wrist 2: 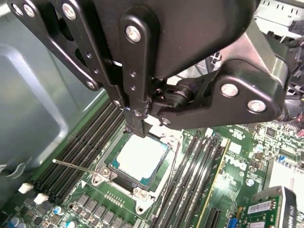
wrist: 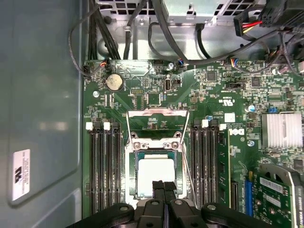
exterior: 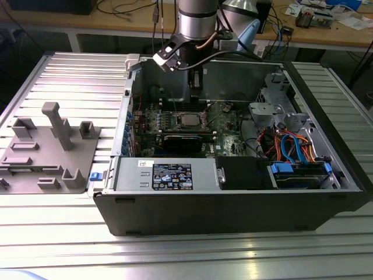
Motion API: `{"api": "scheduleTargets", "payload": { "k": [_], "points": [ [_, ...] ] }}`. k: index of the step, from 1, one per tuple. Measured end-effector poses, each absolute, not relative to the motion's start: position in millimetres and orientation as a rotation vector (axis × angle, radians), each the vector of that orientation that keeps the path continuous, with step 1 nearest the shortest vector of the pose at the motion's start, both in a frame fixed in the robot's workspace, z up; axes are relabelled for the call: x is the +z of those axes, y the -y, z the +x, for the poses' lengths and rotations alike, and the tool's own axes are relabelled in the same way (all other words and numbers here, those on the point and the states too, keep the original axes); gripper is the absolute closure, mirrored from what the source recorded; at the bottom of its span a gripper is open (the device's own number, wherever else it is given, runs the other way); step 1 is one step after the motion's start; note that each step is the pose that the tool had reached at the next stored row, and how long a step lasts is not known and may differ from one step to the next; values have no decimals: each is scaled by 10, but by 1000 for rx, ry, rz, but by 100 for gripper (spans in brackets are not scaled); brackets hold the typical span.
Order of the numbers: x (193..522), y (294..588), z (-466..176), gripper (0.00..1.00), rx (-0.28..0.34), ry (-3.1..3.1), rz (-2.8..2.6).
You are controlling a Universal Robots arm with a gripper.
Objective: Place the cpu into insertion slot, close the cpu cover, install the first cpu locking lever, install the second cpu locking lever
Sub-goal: 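Place the cpu into insertion slot, then close the cpu cover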
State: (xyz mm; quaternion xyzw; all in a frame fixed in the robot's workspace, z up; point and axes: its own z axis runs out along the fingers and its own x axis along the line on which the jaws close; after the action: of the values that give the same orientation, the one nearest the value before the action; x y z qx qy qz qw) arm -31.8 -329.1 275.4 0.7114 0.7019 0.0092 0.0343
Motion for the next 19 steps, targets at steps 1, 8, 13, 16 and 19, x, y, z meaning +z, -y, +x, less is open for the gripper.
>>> {"api": "scheduleTargets", "payload": {
  "k": [1, 8, 13, 16, 19],
  "points": [
    [2768, 3291, -318, 89, 28, -2158, 2187],
    [2786, 3291, -318, 89, 28, -2158, 2187],
    [2786, 3291, -268, 89, 24, -2156, 2185],
    [2786, 3291, -219, 89, 22, -2155, 2184],
    [2786, 3291, -187, 89, 19, -2154, 2183]
  ]
}}
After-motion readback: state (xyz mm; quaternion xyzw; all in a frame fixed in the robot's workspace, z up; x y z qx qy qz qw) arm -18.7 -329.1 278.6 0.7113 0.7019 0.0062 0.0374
